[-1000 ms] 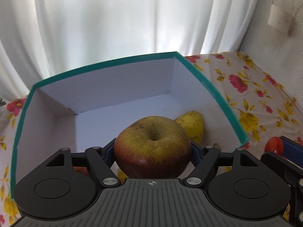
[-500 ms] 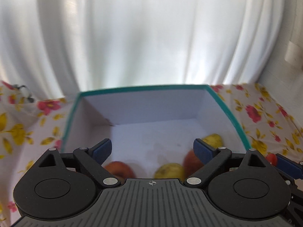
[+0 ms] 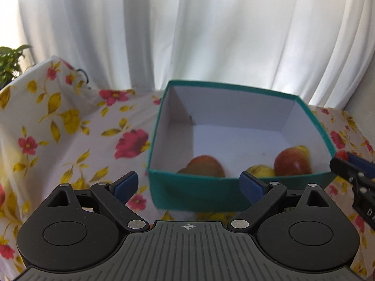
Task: Organize fruits
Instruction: 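Open the left tool to release the apple and withdraw it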
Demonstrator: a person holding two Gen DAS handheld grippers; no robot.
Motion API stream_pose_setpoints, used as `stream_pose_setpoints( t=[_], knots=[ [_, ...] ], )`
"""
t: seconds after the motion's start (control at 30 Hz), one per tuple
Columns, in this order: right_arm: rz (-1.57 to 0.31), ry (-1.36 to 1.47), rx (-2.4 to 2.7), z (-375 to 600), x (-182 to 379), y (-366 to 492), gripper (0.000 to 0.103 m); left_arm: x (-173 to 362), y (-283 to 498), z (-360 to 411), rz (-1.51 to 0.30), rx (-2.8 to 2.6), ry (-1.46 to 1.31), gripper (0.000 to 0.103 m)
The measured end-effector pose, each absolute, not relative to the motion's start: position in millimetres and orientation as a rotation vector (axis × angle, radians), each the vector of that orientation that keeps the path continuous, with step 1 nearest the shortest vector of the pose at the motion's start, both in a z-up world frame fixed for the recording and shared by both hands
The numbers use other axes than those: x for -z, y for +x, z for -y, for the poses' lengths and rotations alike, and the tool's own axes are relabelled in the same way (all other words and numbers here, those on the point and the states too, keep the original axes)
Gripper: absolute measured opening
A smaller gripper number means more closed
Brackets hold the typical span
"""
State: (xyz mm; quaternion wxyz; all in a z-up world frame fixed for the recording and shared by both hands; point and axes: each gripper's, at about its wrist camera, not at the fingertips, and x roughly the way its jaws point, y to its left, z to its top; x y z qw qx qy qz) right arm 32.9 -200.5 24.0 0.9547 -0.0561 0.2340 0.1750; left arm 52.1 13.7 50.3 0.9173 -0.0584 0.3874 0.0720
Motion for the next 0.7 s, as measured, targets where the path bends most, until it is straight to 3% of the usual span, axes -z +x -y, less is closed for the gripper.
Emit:
stream_pose_setpoints(
  t=[0.7],
  knots=[
    [-0.507,-0.179,-0.460,151,-10,60,0.022,-29,25,-39,-0.881,-0.247,-0.140,0.096]
  ],
)
